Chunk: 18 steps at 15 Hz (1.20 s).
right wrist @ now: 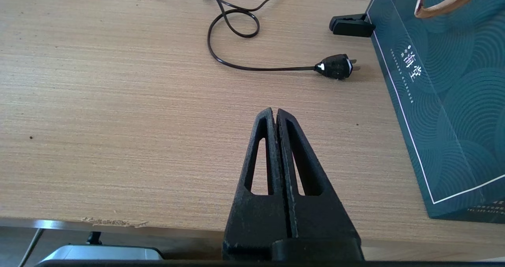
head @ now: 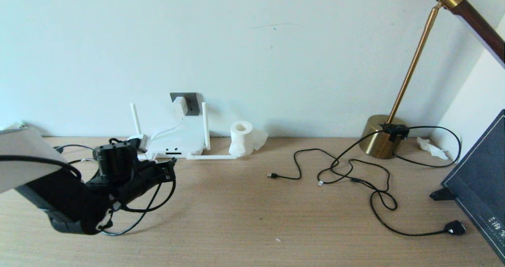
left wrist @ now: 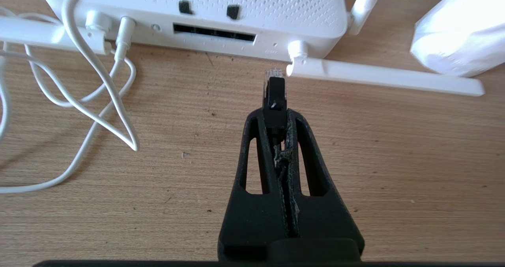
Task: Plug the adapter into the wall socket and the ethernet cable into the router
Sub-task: Plug cable into router interface
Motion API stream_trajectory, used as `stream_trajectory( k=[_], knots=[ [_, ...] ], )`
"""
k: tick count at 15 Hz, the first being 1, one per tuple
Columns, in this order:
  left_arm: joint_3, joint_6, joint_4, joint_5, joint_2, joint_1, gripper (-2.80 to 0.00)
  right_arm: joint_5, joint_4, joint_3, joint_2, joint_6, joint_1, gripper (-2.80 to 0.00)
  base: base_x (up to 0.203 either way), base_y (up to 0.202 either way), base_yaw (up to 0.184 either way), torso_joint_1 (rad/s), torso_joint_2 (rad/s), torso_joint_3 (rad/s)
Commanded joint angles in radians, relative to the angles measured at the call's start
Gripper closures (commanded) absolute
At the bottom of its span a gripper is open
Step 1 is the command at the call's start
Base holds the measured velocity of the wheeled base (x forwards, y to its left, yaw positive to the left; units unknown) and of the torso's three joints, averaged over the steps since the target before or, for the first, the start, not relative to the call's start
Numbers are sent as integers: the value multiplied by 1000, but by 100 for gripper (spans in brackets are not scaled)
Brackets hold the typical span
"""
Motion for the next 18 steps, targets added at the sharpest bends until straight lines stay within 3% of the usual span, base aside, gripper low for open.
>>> stream_trajectory(
  k=[1,18],
  knots=[
    [-13,-1,-6,0,31,0,0,0,2,0,2,0,0,0,0,0,0,0,0,0],
    [-76,-1,-7,-2,73,11,0,0,2,0,2,0,0,0,0,0,0,0,0,0]
  ],
)
